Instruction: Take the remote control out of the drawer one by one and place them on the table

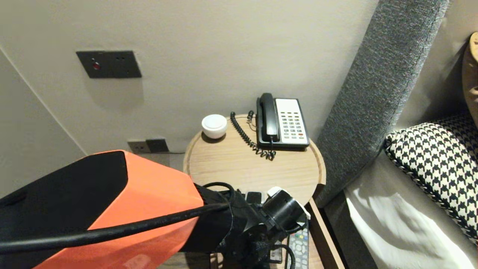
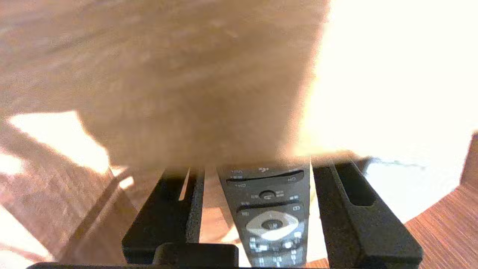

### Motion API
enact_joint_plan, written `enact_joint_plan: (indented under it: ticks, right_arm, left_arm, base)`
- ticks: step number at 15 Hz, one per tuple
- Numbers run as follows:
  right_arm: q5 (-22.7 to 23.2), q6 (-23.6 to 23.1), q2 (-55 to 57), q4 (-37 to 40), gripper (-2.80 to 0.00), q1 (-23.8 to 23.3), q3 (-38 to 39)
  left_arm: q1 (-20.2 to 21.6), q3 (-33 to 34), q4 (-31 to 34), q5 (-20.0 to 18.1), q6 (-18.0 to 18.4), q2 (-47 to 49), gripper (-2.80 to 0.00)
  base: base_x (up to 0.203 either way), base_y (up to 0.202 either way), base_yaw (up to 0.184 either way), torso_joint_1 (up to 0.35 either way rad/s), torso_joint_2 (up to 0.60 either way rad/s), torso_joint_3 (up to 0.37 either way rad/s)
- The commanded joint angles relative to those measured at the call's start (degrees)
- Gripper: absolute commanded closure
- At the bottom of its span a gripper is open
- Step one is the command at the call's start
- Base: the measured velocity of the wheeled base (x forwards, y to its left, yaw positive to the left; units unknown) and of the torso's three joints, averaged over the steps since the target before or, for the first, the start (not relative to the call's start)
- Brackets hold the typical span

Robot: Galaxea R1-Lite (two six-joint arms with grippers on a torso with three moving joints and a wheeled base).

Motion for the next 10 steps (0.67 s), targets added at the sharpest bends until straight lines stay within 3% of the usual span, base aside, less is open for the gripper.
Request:
enact_joint_plan:
  ticks: [1,10]
  right_arm:
    - [-0.02,0.00,0.08,-0.04,0.00,0.04,2.29]
    - [-0.02,0.00,0.08,-0.04,0.00,0.04,2.29]
  left_arm:
    - [0.16,-0.04,0.46,0.16,-0.17,-2.10,0.00]
    - [0.69,0.05,1.56,-0.13,-0.17,-2.40,0.00]
  base:
    - [0.000,0.000,0.000,0.000,0.00,0.000]
    - [0.000,0.000,0.000,0.000,0.00,0.000]
